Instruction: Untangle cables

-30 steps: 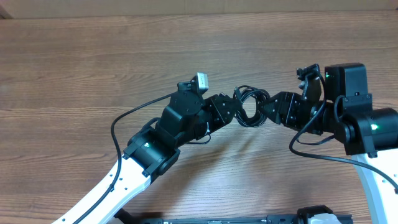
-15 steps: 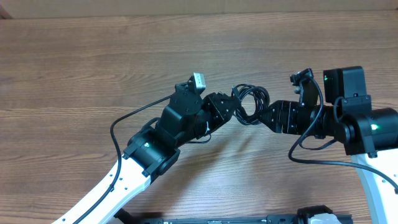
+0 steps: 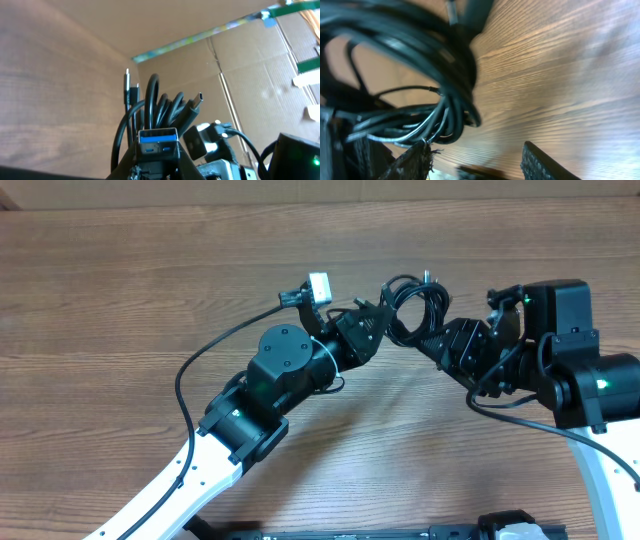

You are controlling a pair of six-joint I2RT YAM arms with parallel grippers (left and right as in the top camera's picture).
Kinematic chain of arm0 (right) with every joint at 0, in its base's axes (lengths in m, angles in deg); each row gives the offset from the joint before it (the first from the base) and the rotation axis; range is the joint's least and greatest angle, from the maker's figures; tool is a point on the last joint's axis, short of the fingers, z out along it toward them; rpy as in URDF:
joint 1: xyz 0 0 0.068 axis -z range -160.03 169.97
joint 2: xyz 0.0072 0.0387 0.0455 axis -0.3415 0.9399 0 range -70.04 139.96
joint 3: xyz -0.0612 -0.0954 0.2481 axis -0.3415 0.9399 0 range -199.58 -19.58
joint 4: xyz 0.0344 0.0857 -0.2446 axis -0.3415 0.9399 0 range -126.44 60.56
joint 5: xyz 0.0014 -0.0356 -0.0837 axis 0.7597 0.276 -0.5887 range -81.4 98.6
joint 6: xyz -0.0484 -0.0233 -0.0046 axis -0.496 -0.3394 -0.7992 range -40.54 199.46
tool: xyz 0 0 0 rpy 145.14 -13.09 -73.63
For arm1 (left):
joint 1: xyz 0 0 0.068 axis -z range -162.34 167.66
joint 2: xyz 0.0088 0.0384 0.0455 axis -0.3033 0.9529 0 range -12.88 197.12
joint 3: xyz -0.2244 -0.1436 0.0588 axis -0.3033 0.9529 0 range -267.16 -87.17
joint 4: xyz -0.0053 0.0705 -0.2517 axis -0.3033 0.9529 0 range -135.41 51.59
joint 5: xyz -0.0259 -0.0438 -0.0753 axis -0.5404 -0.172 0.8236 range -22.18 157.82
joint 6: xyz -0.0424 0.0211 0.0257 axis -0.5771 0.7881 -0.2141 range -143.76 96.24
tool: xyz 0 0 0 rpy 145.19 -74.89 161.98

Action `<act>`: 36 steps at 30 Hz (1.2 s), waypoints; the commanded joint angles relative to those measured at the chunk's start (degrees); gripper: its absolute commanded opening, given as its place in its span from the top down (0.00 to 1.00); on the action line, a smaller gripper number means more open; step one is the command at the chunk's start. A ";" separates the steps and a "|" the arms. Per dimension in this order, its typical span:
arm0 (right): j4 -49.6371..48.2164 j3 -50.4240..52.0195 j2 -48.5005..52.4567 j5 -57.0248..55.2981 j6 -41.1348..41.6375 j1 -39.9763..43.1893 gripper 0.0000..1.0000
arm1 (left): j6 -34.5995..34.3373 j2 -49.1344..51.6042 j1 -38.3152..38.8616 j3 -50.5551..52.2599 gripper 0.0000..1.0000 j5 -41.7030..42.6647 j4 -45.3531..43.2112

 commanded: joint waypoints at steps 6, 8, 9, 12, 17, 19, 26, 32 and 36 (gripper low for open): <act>-4.94 0.13 0.02 3.89 21.44 0.02 0.54 | 13.42 -0.94 0.55 -0.61 0.96 -1.46 -6.64; -7.41 0.13 0.00 5.49 22.86 0.02 0.54 | 15.41 -0.94 0.55 -0.61 0.96 -1.79 -8.00; -8.92 0.13 0.00 6.34 23.85 0.02 0.55 | 15.76 -0.94 0.57 -0.61 0.96 -2.16 -8.41; -11.61 0.13 0.00 7.41 25.51 0.02 0.58 | 15.74 -0.94 0.55 -0.61 0.96 -4.70 -8.39; -13.94 0.13 0.02 6.64 27.50 0.02 0.59 | 15.61 -0.94 0.94 -0.61 0.96 -4.83 -10.75; -13.97 0.13 0.02 6.40 28.06 0.02 0.59 | 14.84 -0.94 1.40 -0.61 0.96 -4.85 -11.96; -13.99 0.13 0.57 4.72 28.06 0.02 0.58 | 12.48 -0.94 2.23 -0.61 0.96 -4.79 -14.40; -14.01 0.13 0.70 -3.08 23.50 0.02 0.58 | 11.37 -0.94 2.23 -0.61 0.96 -3.96 -14.51; -14.71 0.13 0.70 -7.13 19.47 0.02 0.59 | 11.43 -0.94 2.23 -0.61 0.96 -3.37 -14.43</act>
